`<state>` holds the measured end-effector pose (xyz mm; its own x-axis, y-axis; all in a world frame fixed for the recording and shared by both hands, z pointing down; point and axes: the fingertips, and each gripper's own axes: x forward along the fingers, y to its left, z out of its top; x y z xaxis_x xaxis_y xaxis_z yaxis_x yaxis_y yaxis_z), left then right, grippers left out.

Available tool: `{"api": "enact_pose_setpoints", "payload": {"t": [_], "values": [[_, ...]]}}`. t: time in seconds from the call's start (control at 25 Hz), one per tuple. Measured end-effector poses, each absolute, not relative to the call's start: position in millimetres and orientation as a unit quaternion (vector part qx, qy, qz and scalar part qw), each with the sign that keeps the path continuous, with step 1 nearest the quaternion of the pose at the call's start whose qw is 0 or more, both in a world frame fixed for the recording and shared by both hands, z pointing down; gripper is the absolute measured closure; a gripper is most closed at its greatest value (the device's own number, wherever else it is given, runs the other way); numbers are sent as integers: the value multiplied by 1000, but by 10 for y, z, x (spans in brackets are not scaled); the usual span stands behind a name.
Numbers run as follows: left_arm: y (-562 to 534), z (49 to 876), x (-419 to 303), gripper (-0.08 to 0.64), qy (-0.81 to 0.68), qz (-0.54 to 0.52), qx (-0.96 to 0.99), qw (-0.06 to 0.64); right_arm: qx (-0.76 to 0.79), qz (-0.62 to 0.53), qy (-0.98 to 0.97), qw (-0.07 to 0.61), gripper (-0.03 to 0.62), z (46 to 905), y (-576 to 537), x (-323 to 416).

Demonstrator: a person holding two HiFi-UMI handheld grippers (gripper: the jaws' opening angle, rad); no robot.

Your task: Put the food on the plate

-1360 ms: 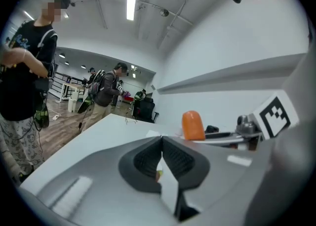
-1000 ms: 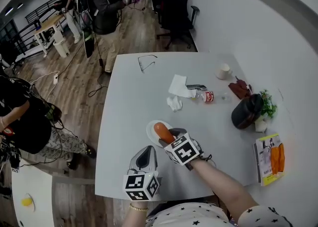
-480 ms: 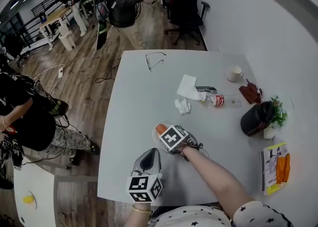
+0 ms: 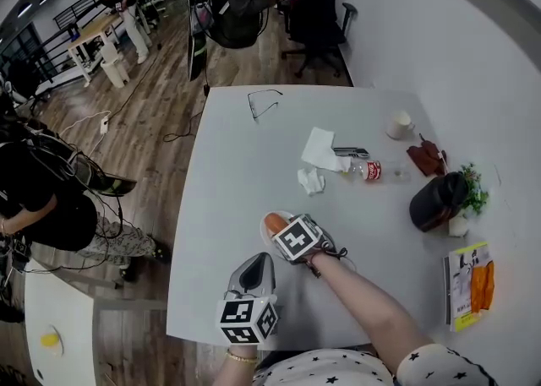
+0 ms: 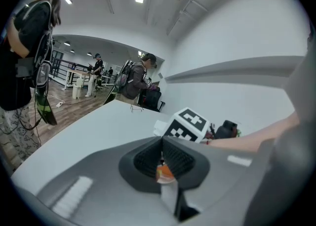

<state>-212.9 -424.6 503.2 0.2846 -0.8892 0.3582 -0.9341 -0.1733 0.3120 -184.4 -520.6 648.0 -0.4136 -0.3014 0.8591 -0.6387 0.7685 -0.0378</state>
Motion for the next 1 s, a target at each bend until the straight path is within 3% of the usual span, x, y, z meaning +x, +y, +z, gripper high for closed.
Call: {"api": "enact_pose_setpoints", "payload": {"t": [0.2, 0.36, 0.44, 1.0], "values": [[-4166, 4945, -2131, 552, -598, 46, 764, 239, 312, 200, -869, 327, 347, 5873, -4975, -1809], [-4074, 4831, -2103, 552, -599, 39, 764, 235, 352, 202, -898, 168, 547, 5196, -4636, -1626], [-4024, 4774, -2064, 552, -596, 38, 768, 230, 375, 201, -896, 127, 589, 5006, -4471, -1477], [-3804, 4595, -1875, 552, -586, 38, 785, 195, 411, 165, -893, 80, 592, 4627, -3996, -1206]]}}
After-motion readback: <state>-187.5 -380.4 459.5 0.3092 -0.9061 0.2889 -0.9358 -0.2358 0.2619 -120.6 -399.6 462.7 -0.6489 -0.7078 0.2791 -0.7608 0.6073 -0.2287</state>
